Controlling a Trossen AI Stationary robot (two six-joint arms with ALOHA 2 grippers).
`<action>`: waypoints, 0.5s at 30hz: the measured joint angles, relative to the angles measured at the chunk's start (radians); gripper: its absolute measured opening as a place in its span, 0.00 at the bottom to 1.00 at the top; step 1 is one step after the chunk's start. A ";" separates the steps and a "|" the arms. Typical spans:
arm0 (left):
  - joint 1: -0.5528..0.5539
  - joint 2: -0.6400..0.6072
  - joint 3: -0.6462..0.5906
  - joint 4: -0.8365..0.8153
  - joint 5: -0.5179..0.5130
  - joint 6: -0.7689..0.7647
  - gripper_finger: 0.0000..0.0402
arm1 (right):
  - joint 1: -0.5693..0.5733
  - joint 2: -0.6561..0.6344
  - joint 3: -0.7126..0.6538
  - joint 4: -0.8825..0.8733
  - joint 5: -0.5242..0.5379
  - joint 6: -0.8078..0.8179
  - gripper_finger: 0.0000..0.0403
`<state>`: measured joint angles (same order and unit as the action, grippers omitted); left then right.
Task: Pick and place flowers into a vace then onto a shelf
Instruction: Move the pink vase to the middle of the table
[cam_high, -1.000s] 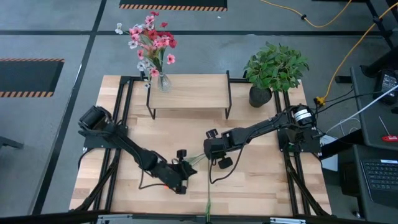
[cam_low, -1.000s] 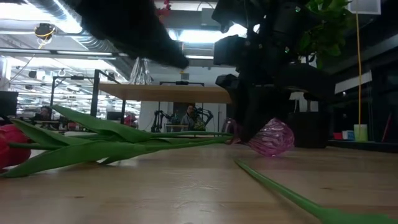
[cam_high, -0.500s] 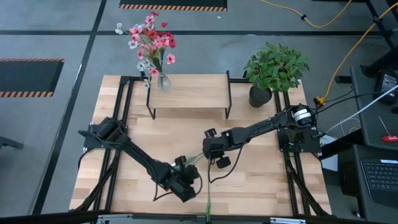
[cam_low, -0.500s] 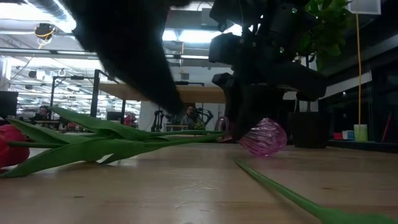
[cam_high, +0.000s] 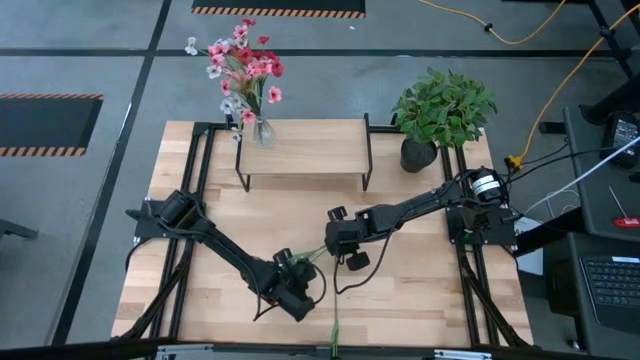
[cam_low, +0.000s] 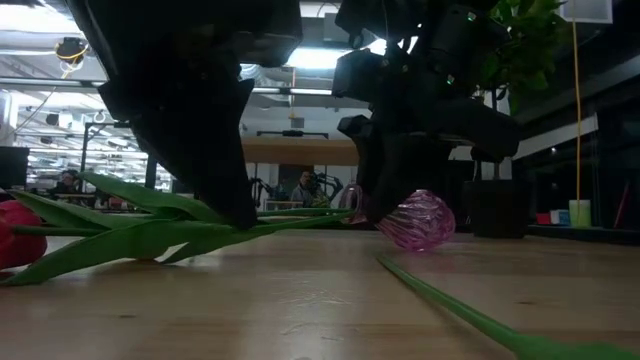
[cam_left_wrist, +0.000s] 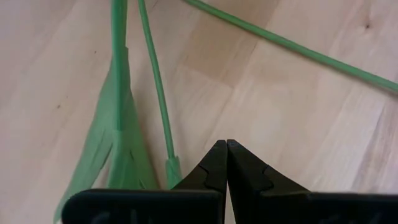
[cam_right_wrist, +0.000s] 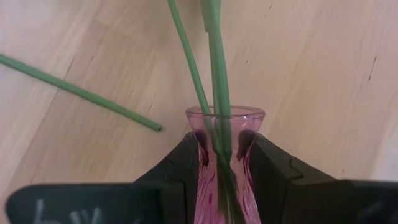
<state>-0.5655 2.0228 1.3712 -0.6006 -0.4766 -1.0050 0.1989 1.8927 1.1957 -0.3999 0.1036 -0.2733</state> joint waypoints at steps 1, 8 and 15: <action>0.000 0.000 0.000 0.000 0.000 -0.007 0.00 | 0.000 0.000 0.000 0.002 0.000 0.000 0.26; 0.005 0.000 -0.006 -0.006 0.059 -0.056 0.00 | 0.000 0.000 0.000 -0.008 -0.029 -0.005 0.26; 0.006 0.000 -0.007 -0.005 0.054 -0.054 0.00 | 0.000 0.000 0.000 0.010 -0.059 -0.026 0.26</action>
<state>-0.5591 2.0224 1.3643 -0.6053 -0.4222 -1.0592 0.1993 1.8924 1.1957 -0.3896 0.0448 -0.2998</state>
